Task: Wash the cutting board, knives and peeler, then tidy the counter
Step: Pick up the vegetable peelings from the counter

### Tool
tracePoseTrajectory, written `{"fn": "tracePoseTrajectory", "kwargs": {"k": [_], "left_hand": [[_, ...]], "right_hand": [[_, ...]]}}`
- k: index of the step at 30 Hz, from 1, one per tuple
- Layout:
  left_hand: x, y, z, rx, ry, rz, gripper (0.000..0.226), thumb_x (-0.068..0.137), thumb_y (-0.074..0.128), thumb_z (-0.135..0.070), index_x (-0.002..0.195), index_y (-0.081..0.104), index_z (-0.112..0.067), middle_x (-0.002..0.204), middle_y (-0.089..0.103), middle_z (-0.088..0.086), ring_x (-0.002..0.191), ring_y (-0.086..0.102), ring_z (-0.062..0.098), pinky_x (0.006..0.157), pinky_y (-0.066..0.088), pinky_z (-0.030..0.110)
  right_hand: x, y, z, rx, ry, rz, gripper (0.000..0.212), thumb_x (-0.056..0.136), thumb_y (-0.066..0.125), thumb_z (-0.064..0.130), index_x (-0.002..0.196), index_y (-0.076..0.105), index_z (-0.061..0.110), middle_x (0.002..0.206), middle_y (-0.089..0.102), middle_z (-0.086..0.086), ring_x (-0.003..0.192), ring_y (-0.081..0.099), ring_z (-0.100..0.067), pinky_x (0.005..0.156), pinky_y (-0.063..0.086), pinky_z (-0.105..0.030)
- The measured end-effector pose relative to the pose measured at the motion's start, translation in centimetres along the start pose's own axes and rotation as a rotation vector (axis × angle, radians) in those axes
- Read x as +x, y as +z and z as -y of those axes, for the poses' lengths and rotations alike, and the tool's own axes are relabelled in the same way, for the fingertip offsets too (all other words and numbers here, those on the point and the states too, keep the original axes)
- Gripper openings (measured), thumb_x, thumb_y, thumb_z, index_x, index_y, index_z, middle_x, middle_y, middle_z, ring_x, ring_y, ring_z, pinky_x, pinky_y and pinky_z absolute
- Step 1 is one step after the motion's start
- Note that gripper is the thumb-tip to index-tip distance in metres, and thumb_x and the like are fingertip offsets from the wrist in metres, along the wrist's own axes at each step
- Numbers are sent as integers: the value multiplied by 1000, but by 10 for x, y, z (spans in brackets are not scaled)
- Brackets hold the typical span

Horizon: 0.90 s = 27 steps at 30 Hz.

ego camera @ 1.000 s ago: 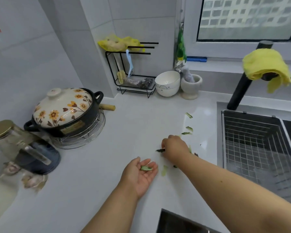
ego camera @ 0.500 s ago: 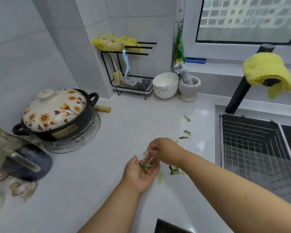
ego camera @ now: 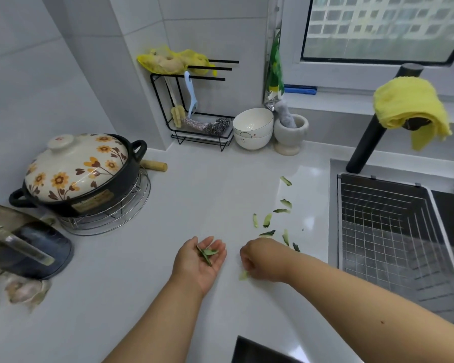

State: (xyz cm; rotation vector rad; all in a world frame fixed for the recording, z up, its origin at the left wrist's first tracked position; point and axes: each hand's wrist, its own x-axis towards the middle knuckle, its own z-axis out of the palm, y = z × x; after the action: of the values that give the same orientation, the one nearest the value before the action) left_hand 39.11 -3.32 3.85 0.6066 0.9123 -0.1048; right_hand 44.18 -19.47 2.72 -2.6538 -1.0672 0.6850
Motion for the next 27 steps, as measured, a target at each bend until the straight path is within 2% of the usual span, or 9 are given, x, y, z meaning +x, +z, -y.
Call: {"fn": "tracePoseTrajectory", "kwargs": {"k": [2,4,7,10,12,14,17,23,27], "left_hand": [[1,2,4,26,-17,8,37,103,38,-30,100,57,2,86,60,19,84,61,31,88,48,41],[-2,7,11,43,-61,52,40,103,37,-32,101,57,3,84,64,19,83,61,30,86,49,42],[-7,16,21,-8,-125,131,44,103,35,-31,104,60,5,92,68,21,91,64,32,84,51,43],[-5,20,21,-33,-122,130,40,103,39,-30,103,60,5,95,64,22,91,64,34,79,52,43],[-3,20,18,-34,-104,112,40,102,40,-30,100,61,4,93,64,22,88,64,34,79,52,42],[-3,19,16,-35,-92,102,41,102,41,-32,99,60,4,92,64,22,87,64,33,78,53,41],[-2,18,14,-44,-87,89,41,101,42,-33,99,60,4,92,64,21,87,64,33,79,53,41],[1,15,14,-63,-88,54,42,101,42,-34,100,60,4,91,64,21,87,64,33,78,52,41],[2,16,13,-48,-79,25,40,101,42,-33,101,59,4,89,63,20,87,63,33,84,51,41]], "right_hand": [[-4,-13,1,217,67,-156,12,84,55,9,78,54,20,72,51,9,72,48,-13,58,37,-20],[-4,-28,3,467,80,-284,11,84,63,12,78,63,20,73,57,12,70,53,-8,64,44,-20],[0,-42,8,505,28,-284,15,89,65,27,82,72,16,86,61,7,80,58,-9,73,45,-22],[13,-49,-22,417,359,-419,30,94,57,32,84,67,6,82,62,-3,79,59,-22,69,45,-29],[19,-48,-47,312,656,-374,31,93,57,31,73,53,8,66,52,-3,64,51,-23,55,38,-27],[26,-40,-53,272,754,-306,33,87,61,30,67,42,12,60,42,0,55,43,-18,50,32,-25],[40,-30,-38,258,661,-300,38,82,65,32,61,39,14,60,42,1,52,40,-15,45,29,-23],[62,-34,-25,110,549,-200,32,85,55,9,62,33,14,63,37,1,53,34,-12,44,27,-23],[61,-37,-26,37,509,-146,30,82,55,11,61,34,15,62,36,2,51,34,-13,44,29,-21]]}}
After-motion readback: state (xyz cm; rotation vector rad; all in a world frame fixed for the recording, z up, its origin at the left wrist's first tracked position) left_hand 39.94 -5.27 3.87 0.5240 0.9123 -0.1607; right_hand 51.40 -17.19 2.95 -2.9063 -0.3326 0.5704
